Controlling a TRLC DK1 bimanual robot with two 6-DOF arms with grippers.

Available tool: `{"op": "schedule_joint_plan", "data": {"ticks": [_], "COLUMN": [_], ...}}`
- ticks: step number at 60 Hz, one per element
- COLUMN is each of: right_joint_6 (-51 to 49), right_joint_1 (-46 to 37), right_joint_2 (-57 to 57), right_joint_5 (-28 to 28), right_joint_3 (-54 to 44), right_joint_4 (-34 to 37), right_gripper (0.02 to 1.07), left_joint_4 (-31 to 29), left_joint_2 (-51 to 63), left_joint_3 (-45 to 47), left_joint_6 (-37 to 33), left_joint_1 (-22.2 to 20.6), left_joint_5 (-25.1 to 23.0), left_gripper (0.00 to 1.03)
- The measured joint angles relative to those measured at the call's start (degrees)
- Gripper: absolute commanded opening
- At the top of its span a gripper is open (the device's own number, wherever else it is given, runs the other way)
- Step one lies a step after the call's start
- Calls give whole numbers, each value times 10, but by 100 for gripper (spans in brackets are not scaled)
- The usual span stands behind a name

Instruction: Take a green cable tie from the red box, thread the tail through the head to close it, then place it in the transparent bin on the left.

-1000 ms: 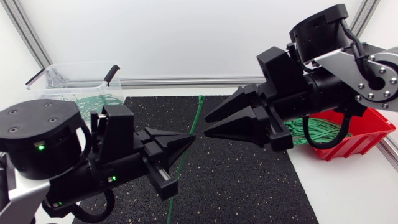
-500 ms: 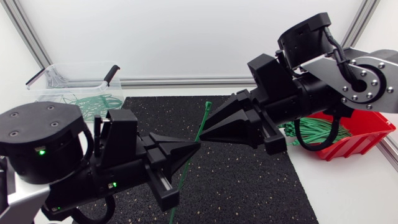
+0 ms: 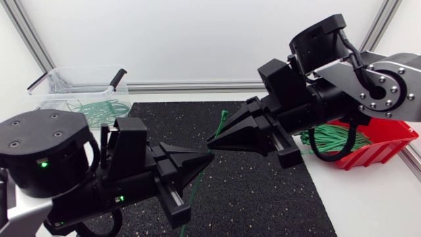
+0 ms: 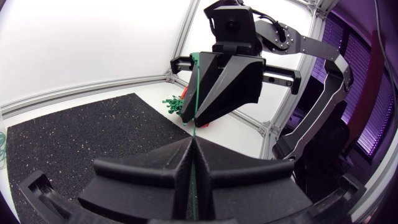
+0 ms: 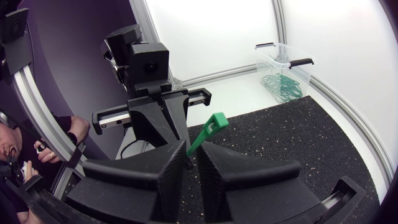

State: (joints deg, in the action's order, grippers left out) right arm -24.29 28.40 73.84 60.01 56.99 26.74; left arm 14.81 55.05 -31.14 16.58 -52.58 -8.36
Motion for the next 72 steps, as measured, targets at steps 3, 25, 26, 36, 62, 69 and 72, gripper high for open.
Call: {"op": "schedule_joint_plan", "data": {"ticks": [3,25,26,36,62,69,72], "right_joint_6": [0,0,0,0,-45,-51,-56], "right_joint_1": [0,8,8,9,42,48,49], "right_joint_2": [0,-3,-4,-5,-5,-5,-3], "right_joint_5": [0,-2,-3,-43,-162,-175,-179], "right_joint_3": [0,0,0,0,24,32,34], "right_joint_4": [0,0,0,1,126,154,162], "right_gripper": [14,8,8,8,8,8,8], "left_joint_4": [0,-5,-8,-38,-88,-91,-102], "left_joint_2": [-2,-5,-5,-5,-16,-22,-21], "left_joint_3": [0,0,-1,-12,-18,-22,-28], "left_joint_6": [0,2,2,-1,-69,-80,-81], "left_joint_1": [0,0,0,23,167,198,217], "left_joint_5": [0,0,0,-7,-110,-156,-190], "left_gripper": [4,5,7,55,51,51,51]}}
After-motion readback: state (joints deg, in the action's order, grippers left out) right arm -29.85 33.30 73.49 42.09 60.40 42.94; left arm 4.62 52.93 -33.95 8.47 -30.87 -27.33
